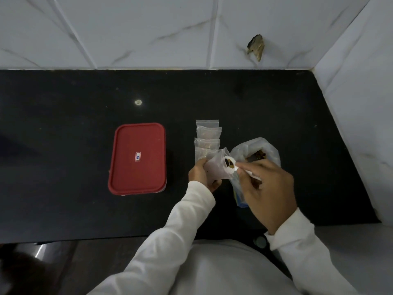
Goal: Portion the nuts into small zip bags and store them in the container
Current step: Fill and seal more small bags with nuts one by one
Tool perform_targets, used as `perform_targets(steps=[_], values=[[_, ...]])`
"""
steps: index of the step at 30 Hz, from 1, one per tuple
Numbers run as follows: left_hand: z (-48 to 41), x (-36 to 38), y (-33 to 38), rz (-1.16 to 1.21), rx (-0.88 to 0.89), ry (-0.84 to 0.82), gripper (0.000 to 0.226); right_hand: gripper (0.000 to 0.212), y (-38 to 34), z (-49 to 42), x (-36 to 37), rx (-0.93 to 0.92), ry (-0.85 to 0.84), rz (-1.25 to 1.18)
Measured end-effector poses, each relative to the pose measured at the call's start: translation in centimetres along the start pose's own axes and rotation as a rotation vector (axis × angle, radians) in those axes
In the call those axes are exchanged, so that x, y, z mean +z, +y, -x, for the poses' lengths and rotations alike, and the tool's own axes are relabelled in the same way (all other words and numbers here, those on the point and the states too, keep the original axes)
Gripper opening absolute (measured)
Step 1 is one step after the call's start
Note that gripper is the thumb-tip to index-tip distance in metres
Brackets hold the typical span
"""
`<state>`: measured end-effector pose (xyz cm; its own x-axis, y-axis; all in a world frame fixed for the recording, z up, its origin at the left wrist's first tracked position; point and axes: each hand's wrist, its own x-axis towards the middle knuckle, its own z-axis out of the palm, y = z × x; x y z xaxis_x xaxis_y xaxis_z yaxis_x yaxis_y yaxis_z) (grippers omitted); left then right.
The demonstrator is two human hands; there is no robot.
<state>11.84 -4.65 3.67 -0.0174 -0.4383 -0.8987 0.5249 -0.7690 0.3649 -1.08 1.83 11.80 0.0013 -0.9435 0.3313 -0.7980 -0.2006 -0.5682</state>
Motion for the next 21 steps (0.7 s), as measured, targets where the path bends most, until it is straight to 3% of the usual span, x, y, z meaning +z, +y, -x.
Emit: perform_targets(steps=[6, 14, 17, 21], values=[[0.3, 0.0, -0.3, 0.054, -0.023, -0.07, 0.034, 0.019, -0.1, 0.9, 0.9, -0.195, 0.008, 0.233], [0.7, 0.6, -1.1, 0.2, -0.069, -0.182, 0.044, 0.025, 0.7, 1.6, 1.0, -0.324, 0.044, 0.298], [0.9, 1.1, -1.3, 0.202, -0.087, -0.192, 0.021, 0.021, 1.0, 1.5, 0.6, -0.221, 0.095, 0.218], [0.5, 1.6, -1.5, 0.225, -0.139, -0.196, 0.01, 0.013, 1.9, 0.5, -1.6, 0.134, 0.234, -0.009]])
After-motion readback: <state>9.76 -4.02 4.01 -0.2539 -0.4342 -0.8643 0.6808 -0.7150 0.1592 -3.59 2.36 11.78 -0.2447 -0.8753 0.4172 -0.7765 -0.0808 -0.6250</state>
